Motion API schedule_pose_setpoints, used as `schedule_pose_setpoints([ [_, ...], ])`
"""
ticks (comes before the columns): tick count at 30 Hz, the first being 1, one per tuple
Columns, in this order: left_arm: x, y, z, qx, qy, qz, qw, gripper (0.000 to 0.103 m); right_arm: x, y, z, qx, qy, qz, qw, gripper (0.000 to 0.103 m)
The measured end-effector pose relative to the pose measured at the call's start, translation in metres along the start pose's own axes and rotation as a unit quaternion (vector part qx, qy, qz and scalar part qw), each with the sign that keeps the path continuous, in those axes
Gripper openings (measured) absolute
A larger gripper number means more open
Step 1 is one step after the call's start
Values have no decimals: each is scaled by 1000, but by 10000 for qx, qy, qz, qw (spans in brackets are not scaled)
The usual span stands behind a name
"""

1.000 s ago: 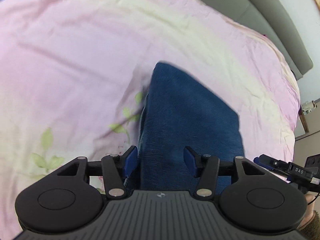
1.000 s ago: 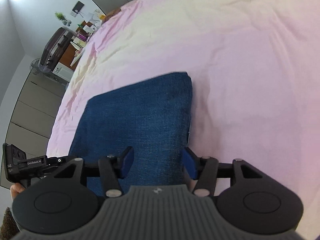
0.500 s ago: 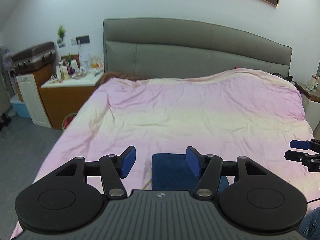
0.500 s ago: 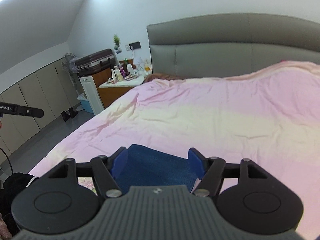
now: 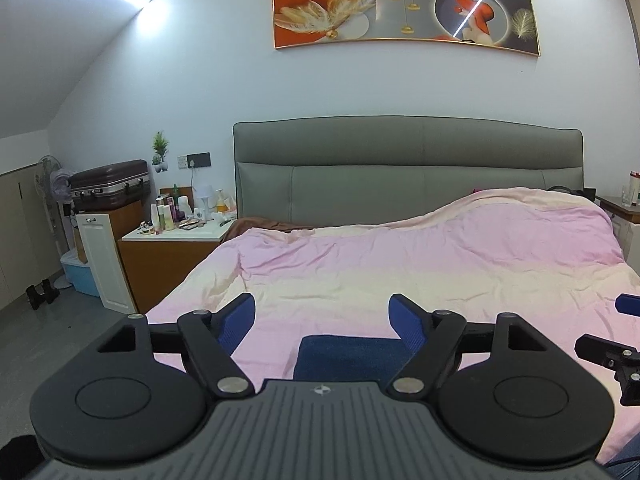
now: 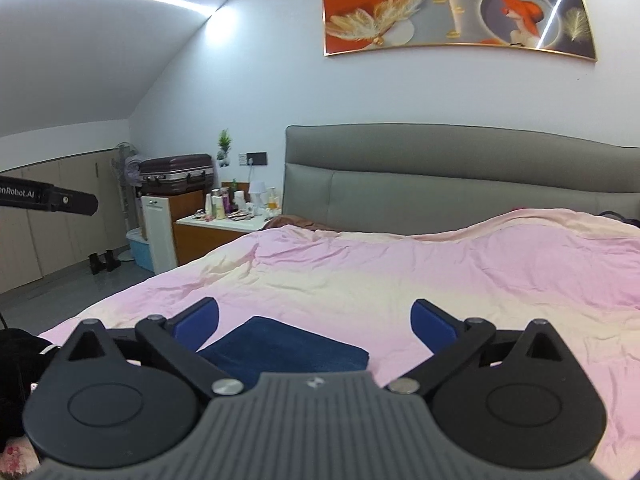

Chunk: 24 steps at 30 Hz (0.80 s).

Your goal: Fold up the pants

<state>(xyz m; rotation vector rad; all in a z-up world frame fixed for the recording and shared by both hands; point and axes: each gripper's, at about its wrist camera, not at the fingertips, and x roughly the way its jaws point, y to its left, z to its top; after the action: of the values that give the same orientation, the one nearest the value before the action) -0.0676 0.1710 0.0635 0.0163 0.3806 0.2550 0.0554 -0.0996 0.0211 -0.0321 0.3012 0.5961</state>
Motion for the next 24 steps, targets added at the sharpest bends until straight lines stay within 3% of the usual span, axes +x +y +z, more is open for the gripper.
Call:
schedule_pose_setpoints([
  [3, -2, -26, -25, 54, 24, -137, 9999, 89, -14, 7, -20, -5, -88, -268, 9996, 98],
  [8, 6, -59, -63, 244, 339, -98, 9991, 89, -22, 23, -46, -515, -138, -813, 9953, 98],
  [17, 26, -62, -105, 244, 902, 40, 9956, 89, 3, 10, -81, 211, 365, -1012, 9940, 98],
  [24, 35, -56, -117, 125, 1168, 75, 9930, 89, 27, 5, -99, 419, 934, -849, 9911, 98],
])
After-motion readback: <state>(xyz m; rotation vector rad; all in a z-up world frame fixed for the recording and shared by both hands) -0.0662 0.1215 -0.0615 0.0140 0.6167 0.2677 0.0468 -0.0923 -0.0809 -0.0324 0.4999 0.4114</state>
